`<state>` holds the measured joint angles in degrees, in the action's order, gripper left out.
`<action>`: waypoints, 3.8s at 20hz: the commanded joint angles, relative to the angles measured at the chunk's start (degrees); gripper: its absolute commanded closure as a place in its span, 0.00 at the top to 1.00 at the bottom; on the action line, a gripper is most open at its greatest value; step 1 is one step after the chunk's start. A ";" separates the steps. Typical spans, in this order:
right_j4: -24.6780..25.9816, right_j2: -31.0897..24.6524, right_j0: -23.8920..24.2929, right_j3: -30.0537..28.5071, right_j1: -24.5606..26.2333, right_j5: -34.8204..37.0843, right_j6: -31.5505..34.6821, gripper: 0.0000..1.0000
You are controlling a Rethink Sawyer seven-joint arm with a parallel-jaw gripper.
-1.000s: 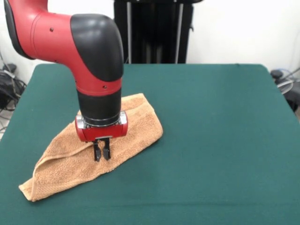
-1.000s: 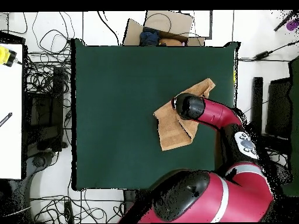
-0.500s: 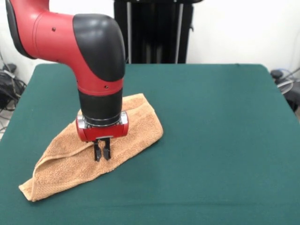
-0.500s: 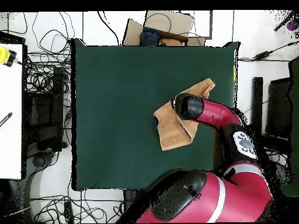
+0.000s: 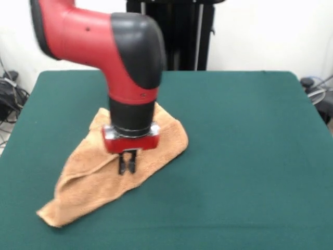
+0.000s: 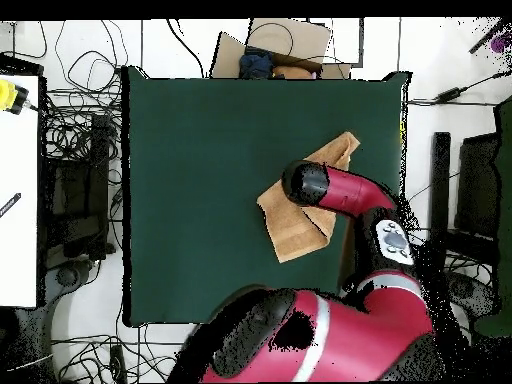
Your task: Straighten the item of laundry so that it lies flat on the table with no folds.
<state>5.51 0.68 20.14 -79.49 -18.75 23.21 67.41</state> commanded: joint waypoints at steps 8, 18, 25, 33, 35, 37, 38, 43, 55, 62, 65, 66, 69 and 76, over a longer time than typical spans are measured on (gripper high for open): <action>-13.17 5.71 -14.07 -10.11 -5.36 13.39 29.40 0.00; -13.99 5.61 -13.76 -12.63 -7.27 14.57 29.24 0.00; -15.34 4.86 -15.78 -15.24 -5.75 9.90 32.41 0.00; -18.32 6.60 -20.49 -14.80 -5.51 11.25 36.19 0.00; -19.61 7.64 -22.66 -13.82 -6.20 13.97 38.51 0.00; -21.18 8.22 -24.77 -13.45 -6.30 14.52 40.81 0.00; -22.03 8.28 -25.64 -13.48 -6.21 14.18 41.78 0.00; -24.85 8.48 -29.04 -14.16 -5.00 11.00 44.99 0.00; -25.13 2.46 -23.25 -18.98 -5.40 4.13 39.55 0.00; -23.75 0.06 -20.17 -20.04 -5.55 3.54 37.89 1.00; -23.46 -0.38 -19.22 -19.23 -5.17 4.16 37.81 1.00; -23.46 -0.54 -19.06 -19.33 -5.16 4.08 37.93 1.00; -23.06 -0.85 -18.38 -18.95 -5.03 4.28 37.42 1.00; -22.40 -2.02 -16.24 -18.81 -3.77 3.44 35.87 1.00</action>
<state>-17.22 5.94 2.70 -95.09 -25.27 29.34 97.12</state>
